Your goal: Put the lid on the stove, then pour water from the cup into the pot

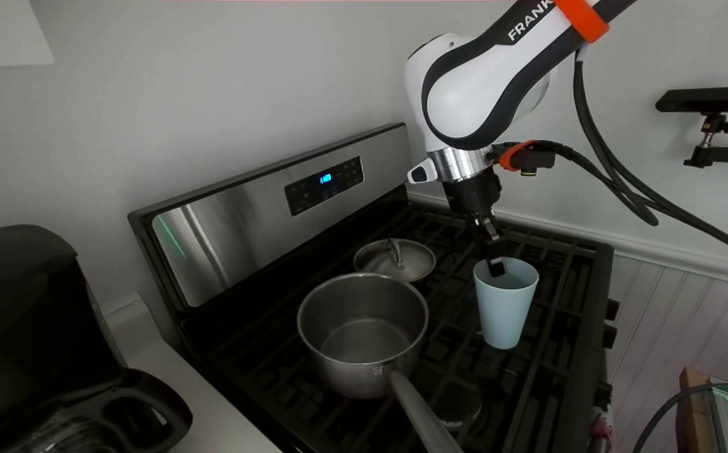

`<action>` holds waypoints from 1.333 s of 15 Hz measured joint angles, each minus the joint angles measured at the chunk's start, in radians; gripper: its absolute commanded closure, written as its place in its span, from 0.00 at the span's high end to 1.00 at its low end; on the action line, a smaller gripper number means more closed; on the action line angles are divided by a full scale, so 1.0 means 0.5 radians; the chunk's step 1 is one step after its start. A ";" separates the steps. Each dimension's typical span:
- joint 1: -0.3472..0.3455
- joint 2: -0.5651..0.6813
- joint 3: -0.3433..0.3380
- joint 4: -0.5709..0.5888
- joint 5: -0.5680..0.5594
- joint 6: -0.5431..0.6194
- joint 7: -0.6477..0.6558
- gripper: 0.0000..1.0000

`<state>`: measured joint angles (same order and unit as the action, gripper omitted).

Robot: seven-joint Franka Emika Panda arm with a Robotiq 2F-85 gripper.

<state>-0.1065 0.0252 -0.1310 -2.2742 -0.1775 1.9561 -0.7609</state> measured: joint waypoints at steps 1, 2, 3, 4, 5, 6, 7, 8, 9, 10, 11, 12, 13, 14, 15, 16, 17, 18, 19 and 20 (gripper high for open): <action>-0.003 0.000 0.000 0.000 0.000 0.009 -0.002 0.01; -0.005 0.000 0.000 0.001 0.000 0.020 -0.003 0.01; -0.007 0.000 0.000 0.001 0.000 0.029 -0.005 0.01; -0.008 0.000 0.000 0.001 0.000 0.038 -0.007 0.01; -0.008 0.000 0.000 0.001 0.000 0.049 -0.009 0.01; -0.008 0.000 0.000 0.001 0.000 0.064 -0.011 0.01; -0.008 0.000 0.000 0.001 0.000 0.078 -0.013 0.01; -0.008 0.000 0.000 0.001 0.000 0.087 -0.017 0.01; -0.008 0.000 0.001 0.001 0.000 0.091 -0.022 0.01; -0.008 0.000 0.001 0.001 0.000 0.091 -0.028 0.01; -0.008 0.000 0.001 0.001 0.000 0.091 -0.035 0.01; -0.008 0.000 0.002 0.001 0.000 0.091 -0.042 0.01; -0.008 0.000 0.002 0.000 0.000 0.091 -0.048 0.01; -0.008 0.001 0.002 0.000 0.001 0.091 -0.056 0.01; -0.008 0.002 0.002 0.000 0.003 0.091 -0.064 0.01; -0.008 0.002 0.002 0.000 0.007 0.091 -0.072 0.01; -0.008 0.003 0.002 0.000 0.014 0.091 -0.079 0.01; -0.008 0.004 0.002 0.000 0.018 0.091 -0.084 0.29; -0.008 0.004 0.002 0.000 0.019 0.091 -0.087 0.31; -0.008 0.004 0.002 0.000 0.020 0.091 -0.090 0.37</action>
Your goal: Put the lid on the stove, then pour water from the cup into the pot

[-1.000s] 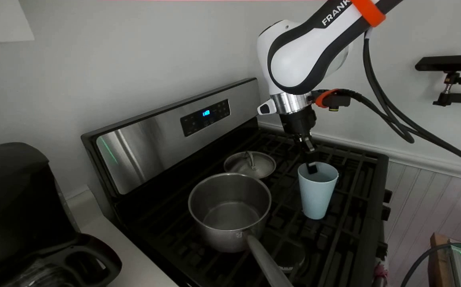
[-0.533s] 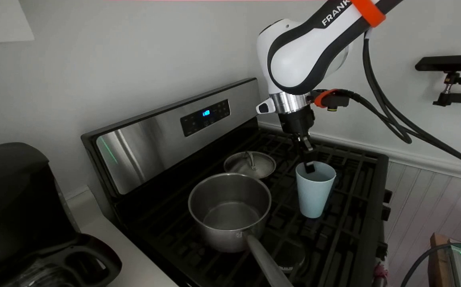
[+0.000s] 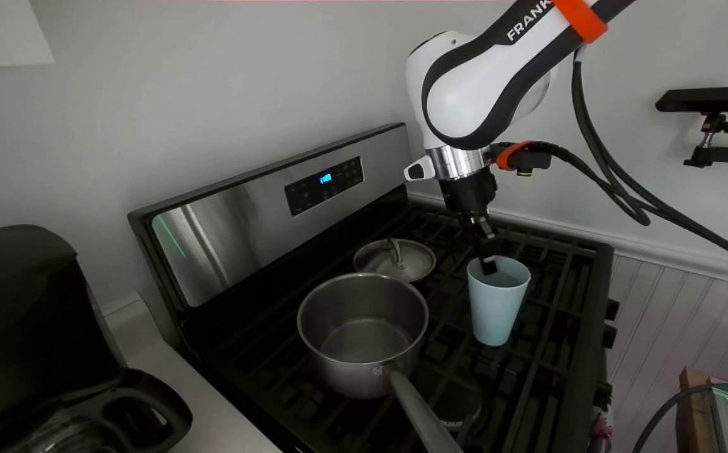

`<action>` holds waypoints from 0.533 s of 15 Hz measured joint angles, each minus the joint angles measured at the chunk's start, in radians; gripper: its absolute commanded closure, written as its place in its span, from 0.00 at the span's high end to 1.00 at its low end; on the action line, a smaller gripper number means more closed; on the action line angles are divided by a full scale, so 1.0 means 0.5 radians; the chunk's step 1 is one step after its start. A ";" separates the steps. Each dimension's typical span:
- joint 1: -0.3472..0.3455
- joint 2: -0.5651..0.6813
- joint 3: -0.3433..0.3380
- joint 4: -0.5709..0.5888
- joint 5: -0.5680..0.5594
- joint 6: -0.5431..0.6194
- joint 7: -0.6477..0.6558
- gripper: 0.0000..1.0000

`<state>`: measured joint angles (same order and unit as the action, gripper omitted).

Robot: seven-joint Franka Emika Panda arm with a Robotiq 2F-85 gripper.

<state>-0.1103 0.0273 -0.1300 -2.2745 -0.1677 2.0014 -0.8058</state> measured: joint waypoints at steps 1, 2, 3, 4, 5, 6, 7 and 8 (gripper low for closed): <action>0.000 0.000 0.000 0.000 0.000 0.000 -0.005 0.44; 0.000 0.000 0.000 0.000 0.000 0.000 -0.011 0.50; 0.000 0.000 0.000 0.000 0.000 0.000 -0.017 0.58; 0.000 0.000 0.000 0.000 0.000 0.000 -0.022 0.64; 0.000 0.000 0.001 0.000 0.000 0.000 -0.027 0.72; 0.000 0.000 0.001 0.000 0.000 0.000 -0.031 0.78; 0.000 0.000 0.001 0.000 0.000 0.000 -0.034 0.84; 0.000 0.000 0.001 0.000 0.000 0.000 -0.038 0.92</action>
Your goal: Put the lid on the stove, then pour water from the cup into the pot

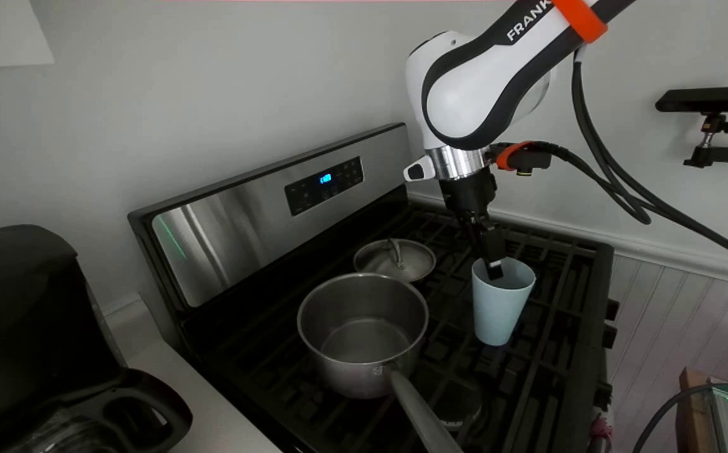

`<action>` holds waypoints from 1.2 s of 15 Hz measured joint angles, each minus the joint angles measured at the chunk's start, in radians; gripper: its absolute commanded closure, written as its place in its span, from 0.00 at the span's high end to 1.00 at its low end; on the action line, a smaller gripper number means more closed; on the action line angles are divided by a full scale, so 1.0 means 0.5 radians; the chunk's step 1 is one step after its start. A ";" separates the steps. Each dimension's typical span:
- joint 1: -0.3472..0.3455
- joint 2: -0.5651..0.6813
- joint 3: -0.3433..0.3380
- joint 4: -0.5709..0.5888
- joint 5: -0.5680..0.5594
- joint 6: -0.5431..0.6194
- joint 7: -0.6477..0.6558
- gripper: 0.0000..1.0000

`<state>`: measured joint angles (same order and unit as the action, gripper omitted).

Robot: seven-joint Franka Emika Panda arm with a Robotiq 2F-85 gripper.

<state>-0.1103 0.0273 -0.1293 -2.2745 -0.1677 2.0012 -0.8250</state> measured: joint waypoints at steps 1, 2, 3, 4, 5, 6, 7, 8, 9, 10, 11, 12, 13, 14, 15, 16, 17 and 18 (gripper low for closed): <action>0.000 -0.001 0.000 0.000 0.000 0.000 -0.004 0.98; 0.000 -0.002 0.000 0.000 0.000 0.000 -0.010 1.00; 0.000 -0.006 0.000 0.000 0.000 0.000 -0.018 1.00; 0.000 -0.011 0.000 0.001 0.000 0.000 -0.025 1.00; 0.000 -0.019 0.000 0.001 0.000 0.000 -0.033 1.00; 0.000 -0.030 0.000 0.001 0.000 0.000 -0.039 1.00; 0.000 -0.045 0.000 0.002 0.000 0.000 -0.043 1.00; 0.000 -0.065 0.000 0.002 0.000 0.000 -0.046 1.00; 0.000 -0.091 0.000 0.002 -0.001 -0.001 -0.047 1.00; 0.000 -0.120 0.000 0.002 -0.001 -0.001 -0.047 1.00; 0.001 -0.156 0.000 0.002 -0.001 -0.001 -0.047 1.00; 0.001 -0.198 0.001 0.002 -0.001 -0.001 -0.046 1.00; 0.002 -0.248 0.001 0.002 -0.001 -0.001 -0.038 1.00; 0.003 -0.301 0.001 0.004 0.005 -0.008 -0.017 1.00; 0.003 -0.355 0.001 0.006 0.011 -0.019 0.015 1.00; 0.003 -0.407 0.000 0.010 0.017 -0.031 0.067 1.00; 0.004 -0.456 0.000 0.017 0.017 -0.048 0.131 1.00; 0.005 -0.503 0.001 0.027 0.018 -0.074 0.201 1.00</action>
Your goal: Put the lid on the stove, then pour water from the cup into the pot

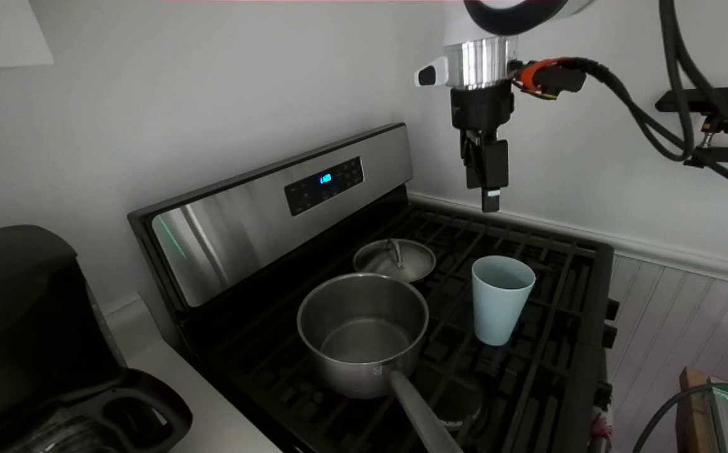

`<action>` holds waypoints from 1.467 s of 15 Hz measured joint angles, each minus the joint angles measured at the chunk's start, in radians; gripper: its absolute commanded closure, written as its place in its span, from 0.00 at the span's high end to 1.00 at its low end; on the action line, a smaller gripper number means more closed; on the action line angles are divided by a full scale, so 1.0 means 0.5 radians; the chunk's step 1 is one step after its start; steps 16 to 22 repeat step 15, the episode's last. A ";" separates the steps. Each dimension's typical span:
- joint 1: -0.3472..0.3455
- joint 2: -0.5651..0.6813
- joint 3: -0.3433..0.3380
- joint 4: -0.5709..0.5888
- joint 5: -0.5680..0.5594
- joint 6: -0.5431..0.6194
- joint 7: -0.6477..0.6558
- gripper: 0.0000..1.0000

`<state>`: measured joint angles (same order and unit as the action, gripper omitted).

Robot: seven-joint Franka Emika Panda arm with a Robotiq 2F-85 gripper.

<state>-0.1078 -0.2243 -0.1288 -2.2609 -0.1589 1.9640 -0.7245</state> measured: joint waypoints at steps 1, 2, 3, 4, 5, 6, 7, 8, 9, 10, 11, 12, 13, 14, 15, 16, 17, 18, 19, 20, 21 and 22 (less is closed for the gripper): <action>0.003 -0.043 0.001 0.015 0.000 -0.048 0.079 1.00; 0.006 -0.079 0.004 0.035 0.000 -0.105 0.158 1.00; 0.011 -0.111 0.008 0.054 0.000 -0.165 0.239 1.00; 0.016 -0.138 0.013 0.077 0.000 -0.226 0.318 1.00; 0.020 -0.160 0.019 0.098 0.000 -0.287 0.400 1.00; 0.024 -0.179 0.025 0.119 0.001 -0.345 0.485 1.00; 0.032 -0.194 0.029 0.140 0.002 -0.397 0.571 1.00; 0.039 -0.207 0.033 0.157 0.003 -0.434 0.653 1.00; 0.044 -0.217 0.039 0.170 0.004 -0.456 0.725 1.00; 0.046 -0.225 0.047 0.183 0.006 -0.473 0.795 1.00; 0.049 -0.233 0.053 0.191 0.010 -0.479 0.857 1.00; 0.053 -0.244 0.059 0.196 0.012 -0.479 0.907 1.00; 0.057 -0.253 0.063 0.199 0.013 -0.479 0.938 1.00; 0.060 -0.261 0.067 0.199 0.013 -0.479 0.959 1.00; 0.062 -0.266 0.068 0.199 0.013 -0.479 0.968 1.00; 0.062 -0.266 0.068 0.199 0.013 -0.479 0.968 1.00; 0.062 -0.266 0.068 0.199 0.013 -0.479 0.968 1.00; 0.062 -0.266 0.068 0.199 0.013 -0.479 0.968 1.00; 0.062 -0.266 0.068 0.199 0.013 -0.479 0.968 1.00; 0.062 -0.266 0.068 0.199 0.013 -0.479 0.968 1.00; 0.062 -0.266 0.068 0.199 0.013 -0.479 0.968 1.00; 0.062 -0.266 0.068 0.199 0.013 -0.479 0.968 1.00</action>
